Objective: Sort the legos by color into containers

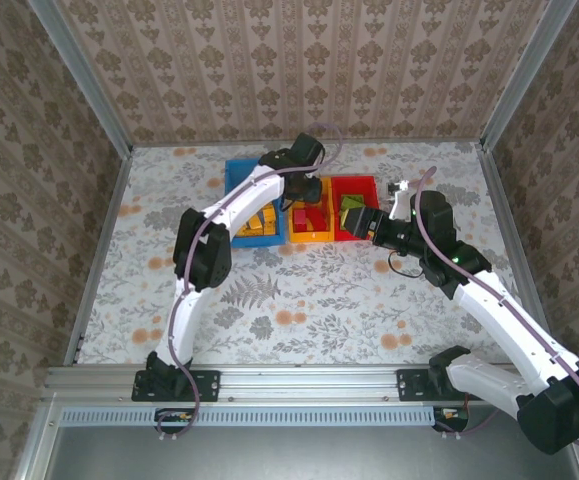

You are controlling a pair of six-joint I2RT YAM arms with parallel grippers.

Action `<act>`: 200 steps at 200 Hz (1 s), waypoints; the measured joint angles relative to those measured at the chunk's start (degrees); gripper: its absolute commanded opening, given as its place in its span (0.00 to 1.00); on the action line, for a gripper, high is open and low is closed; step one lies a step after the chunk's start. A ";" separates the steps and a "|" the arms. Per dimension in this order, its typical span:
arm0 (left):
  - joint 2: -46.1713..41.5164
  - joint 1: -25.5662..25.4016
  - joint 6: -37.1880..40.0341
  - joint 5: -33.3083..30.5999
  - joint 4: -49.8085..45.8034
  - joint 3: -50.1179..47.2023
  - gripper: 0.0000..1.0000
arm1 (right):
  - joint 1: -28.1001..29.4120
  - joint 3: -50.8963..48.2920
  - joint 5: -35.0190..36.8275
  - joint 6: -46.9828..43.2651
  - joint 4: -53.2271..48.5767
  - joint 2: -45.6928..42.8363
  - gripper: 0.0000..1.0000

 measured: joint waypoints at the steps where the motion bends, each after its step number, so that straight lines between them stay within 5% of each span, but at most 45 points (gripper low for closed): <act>1: 0.02 0.00 -0.09 0.02 -0.02 0.02 0.48 | 0.00 0.00 0.00 0.00 0.00 0.00 0.71; 40: -0.42 -0.42 -0.70 0.02 -0.59 -0.04 0.56 | -0.09 0.00 0.00 -0.46 -0.20 0.00 0.74; 89: -9.22 -1.11 -1.57 -0.50 0.61 -6.19 0.53 | -1.14 0.00 0.02 -2.01 -2.49 -0.39 0.74; 118: -23.78 -1.27 -3.74 -2.01 4.15 -18.21 0.69 | -3.56 1.22 1.11 -4.17 -7.08 -0.76 0.80; 120: -25.07 -1.27 -4.07 -2.19 4.68 -19.37 0.71 | -3.82 1.40 1.29 -4.35 -7.52 -0.76 0.81; 125: -28.28 -1.25 -4.33 -2.40 5.53 -22.08 0.95 | -4.46 1.73 1.86 -4.76 -8.63 -0.76 0.98; 128: -30.12 -1.25 -5.01 -2.58 6.27 -23.87 0.99 | -4.90 1.97 2.27 -5.35 -9.35 -0.76 0.99; 169: -58.10 2.60 -8.83 -2.86 12.68 -49.16 1.00 | -9.11 1.92 10.86 -8.87 -15.98 -2.86 1.00; 200: -76.43 8.90 -10.49 -6.08 10.58 -64.06 1.00 | -9.53 -3.41 21.40 -11.19 -16.79 -13.84 1.00</act>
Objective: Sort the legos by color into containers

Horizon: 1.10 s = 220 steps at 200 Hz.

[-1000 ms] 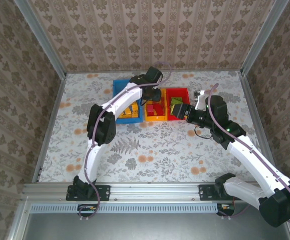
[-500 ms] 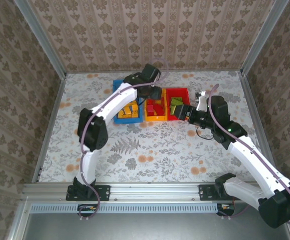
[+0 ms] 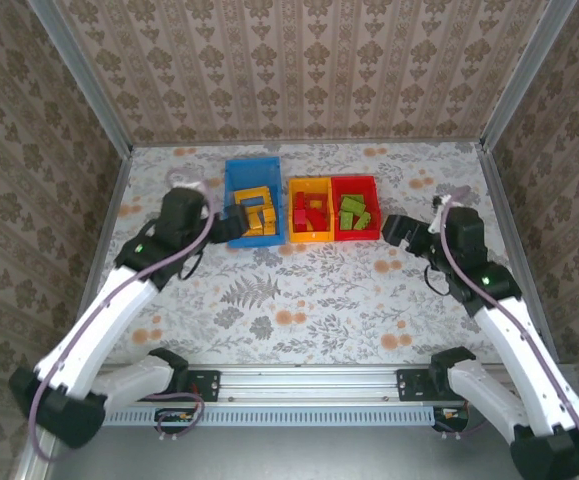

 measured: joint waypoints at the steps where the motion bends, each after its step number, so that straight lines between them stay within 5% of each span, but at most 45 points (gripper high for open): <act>1: -0.90 0.22 -0.20 -0.48 -0.20 -0.48 1.00 | 0.00 -0.11 0.33 0.00 0.00 -0.26 1.00; 36: -18.51 1.57 -3.30 -18.82 -3.41 -13.25 1.00 | -0.22 -7.56 15.82 -2.95 4.11 -5.70 1.00; 59: -27.21 2.29 2.71 -27.50 1.73 -26.29 1.00 | -0.22 -17.38 21.05 -8.07 13.00 -3.54 1.00; 84: -25.33 5.40 13.97 -30.18 14.25 -37.92 1.00 | -0.22 -25.46 23.54 -13.86 23.19 2.75 1.00; 150: 2.62 23.17 27.28 -16.24 50.47 -45.24 1.00 | -1.99 -30.14 23.87 -23.80 58.73 24.90 1.00; 202: 22.38 26.01 30.84 -5.62 72.78 -40.54 1.00 | -8.48 -30.53 17.31 -25.94 83.49 41.33 1.00; 220: 29.88 26.18 32.04 -4.00 84.19 -40.76 1.00 | -9.38 -31.04 15.19 -25.94 84.04 43.85 1.00</act>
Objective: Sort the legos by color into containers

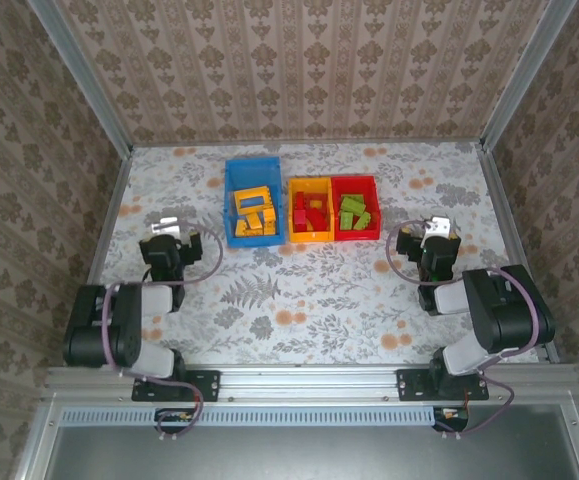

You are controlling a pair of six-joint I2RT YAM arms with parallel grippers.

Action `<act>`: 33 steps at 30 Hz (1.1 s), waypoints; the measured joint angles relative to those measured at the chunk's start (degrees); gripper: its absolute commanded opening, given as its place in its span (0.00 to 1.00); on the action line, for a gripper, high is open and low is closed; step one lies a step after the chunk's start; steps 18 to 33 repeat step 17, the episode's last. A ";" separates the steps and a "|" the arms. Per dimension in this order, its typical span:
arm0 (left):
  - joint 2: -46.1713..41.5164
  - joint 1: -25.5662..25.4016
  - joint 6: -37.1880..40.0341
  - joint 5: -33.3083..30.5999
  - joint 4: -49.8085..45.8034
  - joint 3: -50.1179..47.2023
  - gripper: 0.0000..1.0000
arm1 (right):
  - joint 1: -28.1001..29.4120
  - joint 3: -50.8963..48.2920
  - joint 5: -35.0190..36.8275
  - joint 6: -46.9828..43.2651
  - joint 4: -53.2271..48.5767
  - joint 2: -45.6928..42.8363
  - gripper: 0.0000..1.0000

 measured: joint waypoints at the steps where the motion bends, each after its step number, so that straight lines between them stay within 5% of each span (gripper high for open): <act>1: 2.05 0.04 0.37 0.83 1.18 0.02 1.00 | 0.00 0.13 -0.48 -0.04 0.63 0.00 1.00; 12: 2.82 2.25 1.27 7.08 -0.26 4.20 1.00 | 0.02 5.01 -1.25 -0.17 -2.16 0.00 1.00; 33: 2.82 2.23 1.27 7.72 -0.31 4.20 1.00 | 0.02 5.01 -1.22 -0.17 -3.08 0.00 1.00</act>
